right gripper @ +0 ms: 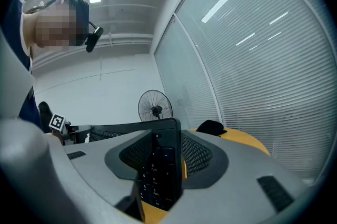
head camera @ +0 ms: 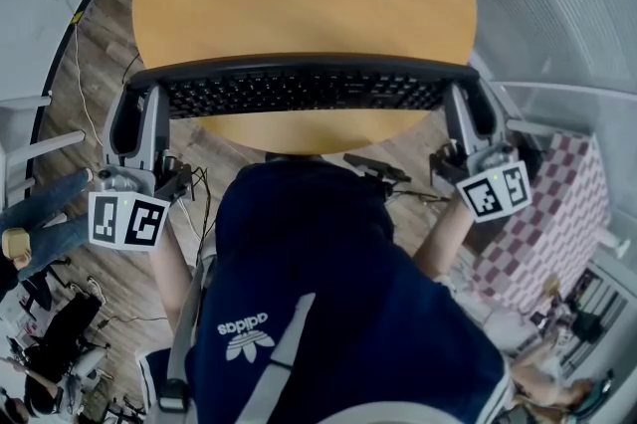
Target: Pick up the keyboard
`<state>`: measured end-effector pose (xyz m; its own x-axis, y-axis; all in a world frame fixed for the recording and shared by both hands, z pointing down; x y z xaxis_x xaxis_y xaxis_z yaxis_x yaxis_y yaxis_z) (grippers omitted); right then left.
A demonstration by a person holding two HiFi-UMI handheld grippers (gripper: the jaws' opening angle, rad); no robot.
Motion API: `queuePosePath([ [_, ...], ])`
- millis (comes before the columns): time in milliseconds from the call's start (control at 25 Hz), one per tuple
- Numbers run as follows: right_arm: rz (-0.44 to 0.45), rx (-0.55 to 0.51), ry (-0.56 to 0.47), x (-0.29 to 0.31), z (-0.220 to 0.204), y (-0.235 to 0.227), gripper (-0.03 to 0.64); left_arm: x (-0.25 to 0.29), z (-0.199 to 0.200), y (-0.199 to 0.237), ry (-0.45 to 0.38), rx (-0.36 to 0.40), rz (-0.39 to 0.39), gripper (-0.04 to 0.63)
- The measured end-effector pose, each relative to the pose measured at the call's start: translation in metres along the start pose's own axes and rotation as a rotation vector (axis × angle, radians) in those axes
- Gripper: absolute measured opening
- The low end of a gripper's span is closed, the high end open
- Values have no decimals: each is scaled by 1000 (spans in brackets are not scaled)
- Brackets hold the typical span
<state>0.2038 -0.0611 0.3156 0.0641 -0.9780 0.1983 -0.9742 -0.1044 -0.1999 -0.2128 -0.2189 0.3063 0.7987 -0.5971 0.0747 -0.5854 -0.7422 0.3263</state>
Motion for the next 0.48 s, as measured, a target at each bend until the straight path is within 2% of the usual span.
queuePosePath([
  [480,-29,5,26,5,-14,-8,163,12,-15,8,24,-19,-13,181],
])
Point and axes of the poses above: the fingertips, and each gripper's own axes: x forward along the fingers, y to its left, z out of its top, the point moved 3 cm from there along -x, backward along the fingers, and after that the axes turned 11 degrees about -z, right-handed, at the moved point
